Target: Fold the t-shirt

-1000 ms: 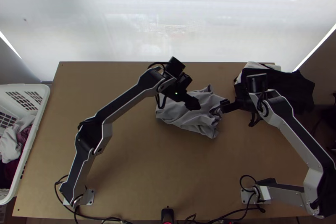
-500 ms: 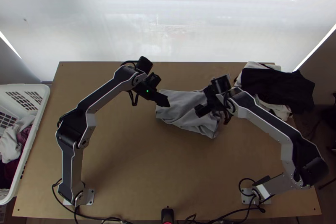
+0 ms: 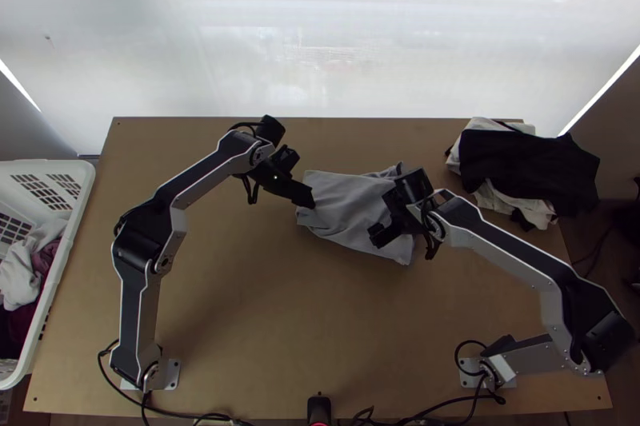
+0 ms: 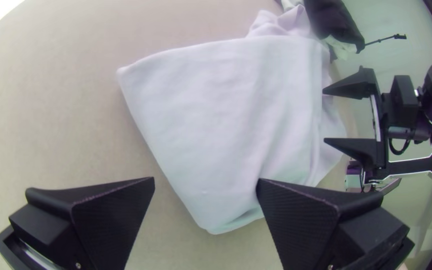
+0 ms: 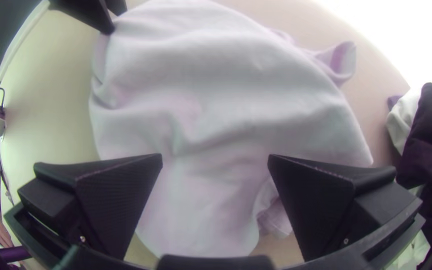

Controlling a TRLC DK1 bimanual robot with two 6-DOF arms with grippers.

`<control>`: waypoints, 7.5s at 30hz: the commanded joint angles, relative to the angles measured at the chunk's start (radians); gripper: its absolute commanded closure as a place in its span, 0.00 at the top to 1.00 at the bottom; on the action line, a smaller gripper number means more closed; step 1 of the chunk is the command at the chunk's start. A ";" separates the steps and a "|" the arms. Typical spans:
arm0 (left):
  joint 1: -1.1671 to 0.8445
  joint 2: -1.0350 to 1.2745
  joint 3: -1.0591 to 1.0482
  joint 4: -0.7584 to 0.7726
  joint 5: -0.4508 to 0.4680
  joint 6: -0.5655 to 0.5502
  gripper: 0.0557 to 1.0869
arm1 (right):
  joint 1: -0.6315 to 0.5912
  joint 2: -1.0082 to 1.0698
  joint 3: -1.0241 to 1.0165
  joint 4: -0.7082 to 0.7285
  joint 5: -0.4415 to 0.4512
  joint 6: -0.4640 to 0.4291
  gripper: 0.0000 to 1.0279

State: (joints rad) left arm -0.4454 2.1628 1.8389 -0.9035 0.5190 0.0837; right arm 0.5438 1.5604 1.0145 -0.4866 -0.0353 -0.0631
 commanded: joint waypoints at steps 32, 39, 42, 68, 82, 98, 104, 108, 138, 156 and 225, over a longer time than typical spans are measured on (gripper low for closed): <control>0.002 0.015 0.052 -0.017 -0.008 -0.015 0.94 | 0.272 0.207 -0.062 0.422 0.238 -0.264 0.96; 0.002 0.012 0.051 -0.031 -0.007 -0.009 0.94 | 0.229 0.282 -0.048 0.548 0.325 -0.314 0.82; -0.004 0.009 0.051 -0.031 -0.008 -0.010 0.94 | 0.228 0.291 -0.053 0.577 0.334 -0.314 0.40; 0.201 -0.343 0.036 -0.126 -0.007 -0.044 0.95 | -0.180 -0.160 0.125 0.468 0.440 -0.348 0.03; 0.343 -0.509 -0.093 -0.143 -0.007 -0.038 0.95 | -0.777 -0.316 0.283 0.428 0.259 -0.294 0.03; 0.447 -0.601 -0.264 -0.133 -0.004 -0.007 0.95 | -0.970 -0.040 0.226 0.479 0.040 -0.187 0.03; 0.487 -0.617 -0.283 -0.135 -0.002 -0.002 0.95 | -0.817 0.079 0.118 0.563 0.080 -0.136 0.03; 0.524 -0.630 -0.308 -0.137 -0.001 0.014 0.95 | -0.752 0.164 0.136 0.566 0.101 -0.089 0.03; 0.814 -0.847 -0.431 0.031 0.007 -0.016 0.95 | -0.576 -0.276 0.168 0.281 0.095 0.013 0.96; 1.576 -0.710 -0.909 0.584 -0.091 0.192 0.95 | -0.504 -0.471 0.130 0.089 0.098 -0.043 0.96; 1.294 -1.439 -1.146 0.563 -0.155 -0.056 0.94 | -0.389 -1.022 -0.527 0.045 0.302 0.042 0.96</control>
State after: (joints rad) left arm 0.9802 1.3506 1.0534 -0.3496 0.3183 0.0486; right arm 0.1730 0.6685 0.6952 -0.5255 0.2260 -0.0841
